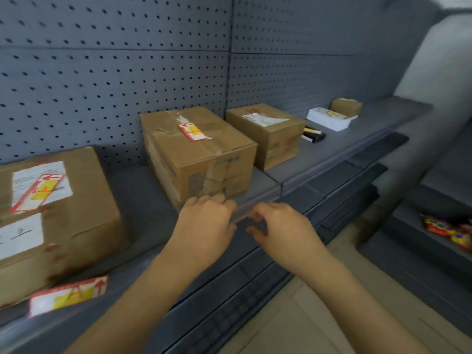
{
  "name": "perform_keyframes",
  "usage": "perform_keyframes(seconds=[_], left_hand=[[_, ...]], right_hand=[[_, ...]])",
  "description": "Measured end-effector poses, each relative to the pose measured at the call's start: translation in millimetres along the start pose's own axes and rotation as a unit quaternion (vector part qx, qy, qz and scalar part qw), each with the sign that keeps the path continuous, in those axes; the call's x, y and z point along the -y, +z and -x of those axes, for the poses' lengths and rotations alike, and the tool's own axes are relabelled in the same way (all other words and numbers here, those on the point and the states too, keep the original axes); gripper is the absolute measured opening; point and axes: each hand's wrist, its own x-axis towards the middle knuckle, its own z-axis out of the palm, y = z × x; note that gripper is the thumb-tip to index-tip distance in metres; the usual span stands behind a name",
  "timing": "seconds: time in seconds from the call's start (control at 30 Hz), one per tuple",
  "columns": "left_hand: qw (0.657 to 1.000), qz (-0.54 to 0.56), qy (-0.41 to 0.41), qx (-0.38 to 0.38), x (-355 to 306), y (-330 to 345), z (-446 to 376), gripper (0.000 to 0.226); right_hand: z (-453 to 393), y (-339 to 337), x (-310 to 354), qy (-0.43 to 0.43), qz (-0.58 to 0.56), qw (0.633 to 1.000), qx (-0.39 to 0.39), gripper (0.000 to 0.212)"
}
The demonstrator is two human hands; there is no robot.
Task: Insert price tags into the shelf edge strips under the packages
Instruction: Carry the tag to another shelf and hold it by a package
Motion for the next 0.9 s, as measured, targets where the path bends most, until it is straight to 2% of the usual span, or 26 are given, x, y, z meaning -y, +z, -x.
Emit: perform_keyframes(seconds=[0.17,0.43,0.63,0.9], left_hand=[[0.997,0.02,0.081,0.0,-80,20,-72,0.037],[0.988,0.036,0.147,0.01,-191,47,-175,0.035],[0.985,0.046,0.165,0.028,-234,76,-244,0.033],[0.987,0.034,0.158,0.024,-252,117,-369,0.035]], right_hand=[[20,-35,-91,0.084,0.019,0.996,-0.029,0.028],[33,-85,-225,0.167,0.038,0.984,-0.057,0.024],[13,-93,-298,0.193,0.019,0.98,-0.05,0.025],[-62,-97,-400,0.208,0.016,0.977,-0.04,0.02]])
